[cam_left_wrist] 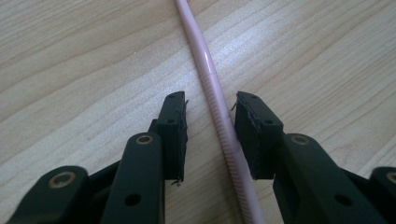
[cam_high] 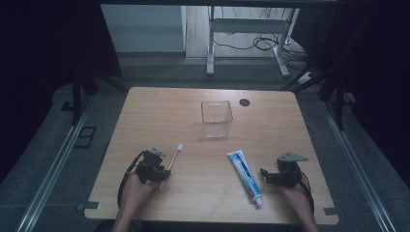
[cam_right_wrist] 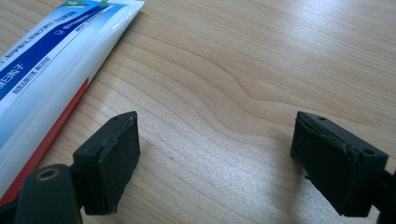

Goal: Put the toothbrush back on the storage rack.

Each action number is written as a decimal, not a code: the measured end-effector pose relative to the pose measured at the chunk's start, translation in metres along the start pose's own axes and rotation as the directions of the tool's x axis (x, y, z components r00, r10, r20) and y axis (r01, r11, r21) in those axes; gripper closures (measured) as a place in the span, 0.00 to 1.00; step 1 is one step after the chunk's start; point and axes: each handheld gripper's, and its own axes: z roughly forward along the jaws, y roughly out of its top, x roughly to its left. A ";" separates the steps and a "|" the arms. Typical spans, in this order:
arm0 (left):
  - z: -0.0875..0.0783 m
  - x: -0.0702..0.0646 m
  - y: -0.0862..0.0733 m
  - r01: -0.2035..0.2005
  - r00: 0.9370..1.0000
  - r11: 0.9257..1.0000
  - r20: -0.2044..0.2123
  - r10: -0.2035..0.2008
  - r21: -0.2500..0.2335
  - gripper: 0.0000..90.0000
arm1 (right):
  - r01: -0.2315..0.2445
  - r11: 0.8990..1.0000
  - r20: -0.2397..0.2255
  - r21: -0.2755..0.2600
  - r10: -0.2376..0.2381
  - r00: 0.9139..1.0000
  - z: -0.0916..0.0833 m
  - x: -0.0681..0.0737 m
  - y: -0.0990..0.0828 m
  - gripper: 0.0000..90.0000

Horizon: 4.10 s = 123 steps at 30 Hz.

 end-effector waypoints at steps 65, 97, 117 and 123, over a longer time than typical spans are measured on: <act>-0.020 -0.004 0.062 -0.148 0.988 0.985 0.046 0.144 0.094 0.94 | 0.001 1.000 -0.001 0.003 -0.001 1.000 0.000 0.000 0.000 0.17; -0.037 -0.016 0.083 -0.204 0.979 0.976 -0.004 0.204 -0.077 0.94 | 0.002 1.000 -0.001 0.003 -0.002 1.000 0.000 0.000 0.000 0.17; -0.047 -0.026 0.108 -0.239 0.971 0.956 -0.027 0.238 -0.171 0.94 | 0.000 1.000 0.000 0.002 0.000 1.000 0.000 0.000 0.000 0.17; -0.051 -0.030 0.115 -0.247 0.969 0.949 -0.034 0.245 -0.195 0.94 | 0.000 1.000 0.000 0.002 0.000 1.000 0.000 0.000 0.000 0.17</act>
